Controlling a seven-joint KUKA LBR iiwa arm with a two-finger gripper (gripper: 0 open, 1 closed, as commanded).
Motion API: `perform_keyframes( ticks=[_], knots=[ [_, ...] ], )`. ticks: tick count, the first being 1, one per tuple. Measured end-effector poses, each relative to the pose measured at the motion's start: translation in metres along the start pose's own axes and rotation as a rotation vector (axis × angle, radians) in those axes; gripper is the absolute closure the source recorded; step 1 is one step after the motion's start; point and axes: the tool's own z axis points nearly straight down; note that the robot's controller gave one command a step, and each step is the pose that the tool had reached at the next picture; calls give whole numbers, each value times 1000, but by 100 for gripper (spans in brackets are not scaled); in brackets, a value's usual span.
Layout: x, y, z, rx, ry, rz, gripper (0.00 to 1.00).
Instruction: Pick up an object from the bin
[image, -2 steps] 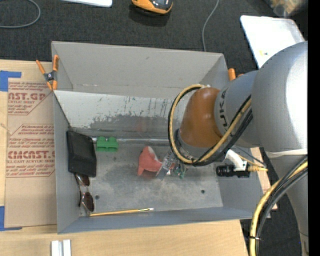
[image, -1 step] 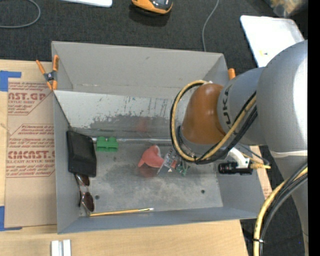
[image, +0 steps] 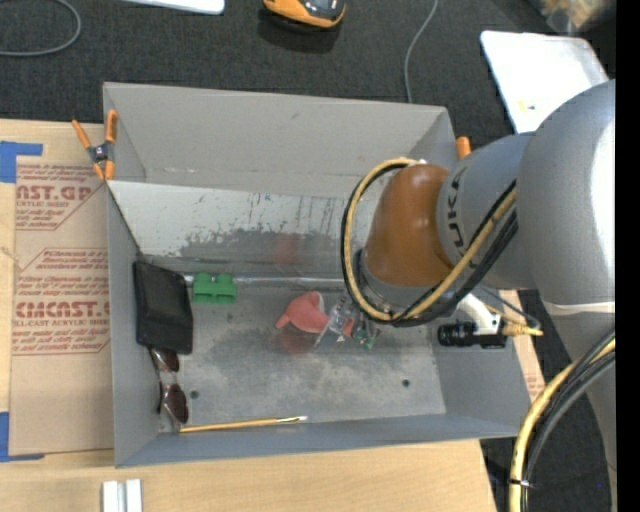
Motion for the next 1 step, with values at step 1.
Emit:
perform_keyframes(
  ticks=[1],
  knots=[
    [1, -1, -15, 3, 4, -1, 100]
  ],
)
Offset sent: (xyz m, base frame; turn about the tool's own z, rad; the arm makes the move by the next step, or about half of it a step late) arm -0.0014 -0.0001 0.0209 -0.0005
